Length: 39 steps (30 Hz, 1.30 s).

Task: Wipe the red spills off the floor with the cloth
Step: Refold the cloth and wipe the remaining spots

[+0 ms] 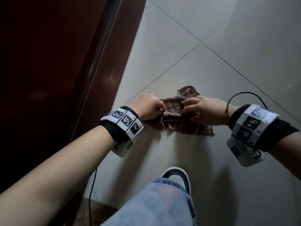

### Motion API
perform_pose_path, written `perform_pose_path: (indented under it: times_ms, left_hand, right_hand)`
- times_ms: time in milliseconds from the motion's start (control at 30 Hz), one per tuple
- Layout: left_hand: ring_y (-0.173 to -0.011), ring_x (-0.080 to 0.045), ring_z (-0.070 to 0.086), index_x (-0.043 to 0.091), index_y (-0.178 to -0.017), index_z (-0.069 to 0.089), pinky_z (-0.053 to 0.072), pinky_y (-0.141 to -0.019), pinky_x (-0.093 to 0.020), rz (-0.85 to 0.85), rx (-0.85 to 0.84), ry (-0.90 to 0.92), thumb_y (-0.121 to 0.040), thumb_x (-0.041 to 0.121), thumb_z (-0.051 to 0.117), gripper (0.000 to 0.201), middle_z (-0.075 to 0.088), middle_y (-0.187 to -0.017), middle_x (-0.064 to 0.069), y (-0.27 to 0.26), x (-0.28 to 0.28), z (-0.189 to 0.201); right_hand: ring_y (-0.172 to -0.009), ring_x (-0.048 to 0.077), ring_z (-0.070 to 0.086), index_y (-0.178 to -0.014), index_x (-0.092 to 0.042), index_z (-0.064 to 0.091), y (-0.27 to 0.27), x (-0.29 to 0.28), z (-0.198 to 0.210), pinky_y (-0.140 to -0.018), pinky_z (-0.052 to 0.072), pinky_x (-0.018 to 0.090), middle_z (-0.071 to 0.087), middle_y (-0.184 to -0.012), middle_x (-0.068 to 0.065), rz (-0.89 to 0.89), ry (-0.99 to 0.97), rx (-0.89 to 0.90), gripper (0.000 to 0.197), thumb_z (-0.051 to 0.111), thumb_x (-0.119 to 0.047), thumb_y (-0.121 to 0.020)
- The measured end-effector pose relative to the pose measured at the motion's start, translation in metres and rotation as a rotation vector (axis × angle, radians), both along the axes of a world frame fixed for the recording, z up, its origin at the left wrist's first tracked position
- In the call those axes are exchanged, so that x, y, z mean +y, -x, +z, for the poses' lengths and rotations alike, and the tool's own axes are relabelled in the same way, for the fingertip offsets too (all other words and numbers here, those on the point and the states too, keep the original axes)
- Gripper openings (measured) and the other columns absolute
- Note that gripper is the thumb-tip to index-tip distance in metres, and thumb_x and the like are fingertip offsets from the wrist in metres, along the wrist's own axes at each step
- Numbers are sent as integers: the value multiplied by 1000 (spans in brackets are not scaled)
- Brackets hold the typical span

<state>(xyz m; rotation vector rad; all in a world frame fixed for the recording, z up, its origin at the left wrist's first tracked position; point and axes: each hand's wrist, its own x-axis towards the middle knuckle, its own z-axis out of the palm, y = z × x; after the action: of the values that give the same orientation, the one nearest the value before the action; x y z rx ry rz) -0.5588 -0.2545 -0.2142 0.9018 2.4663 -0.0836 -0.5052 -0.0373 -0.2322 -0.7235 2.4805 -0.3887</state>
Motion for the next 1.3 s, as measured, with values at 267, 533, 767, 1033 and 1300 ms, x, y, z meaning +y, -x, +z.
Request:
perform_pose_path:
  times_ms: [267, 533, 767, 1033, 1300]
  left_hand:
    - [-108, -32, 63, 15, -104, 75, 54, -86, -37, -219, -157, -197, -60, 20, 79, 45, 67, -119, -11, -7, -10, -16]
    - [-69, -17, 69, 22, -85, 79, 55, -55, -19, -404, -184, -372, -72, 35, 64, 24, 76, -94, 3, -29, -24, -35]
    - [-61, -9, 70, 25, -75, 79, 48, -43, -11, -503, -156, -450, -55, 27, 72, 21, 76, -78, 9, -34, -13, -31]
    - [-63, -8, 70, 28, -73, 78, 44, -42, -11, -653, -180, -479, -58, 27, 77, 15, 73, -74, 11, -49, 5, -35]
    - [-67, -6, 70, 31, -72, 77, 44, -42, -10, -577, -92, -513, -75, 31, 46, 31, 74, -80, 15, -50, -5, -39]
  right_hand:
    - [-82, 32, 64, -100, -31, 74, -3, 16, -5, -60, 54, 34, 65, -91, 6, 168, 19, 194, 55, 88, -20, -47]
    - [-117, 17, 52, -119, -31, 57, -9, -5, 6, -94, 39, 29, 58, -119, -7, 274, -190, 55, 40, 60, -45, -82]
    - [-105, 25, 60, -118, -25, 47, -22, -10, -6, -72, 47, 31, 60, -114, -1, 334, -306, -4, 33, 58, -33, -88]
    - [-88, 21, 62, -73, -27, 70, -29, -13, 1, -66, 50, 27, 65, -91, -3, 480, -191, 155, 19, 79, -31, -57]
    - [-93, 25, 67, -94, -23, 71, -28, -7, -5, -64, 56, 28, 64, -117, 6, 306, -34, 97, 50, 84, -25, -46]
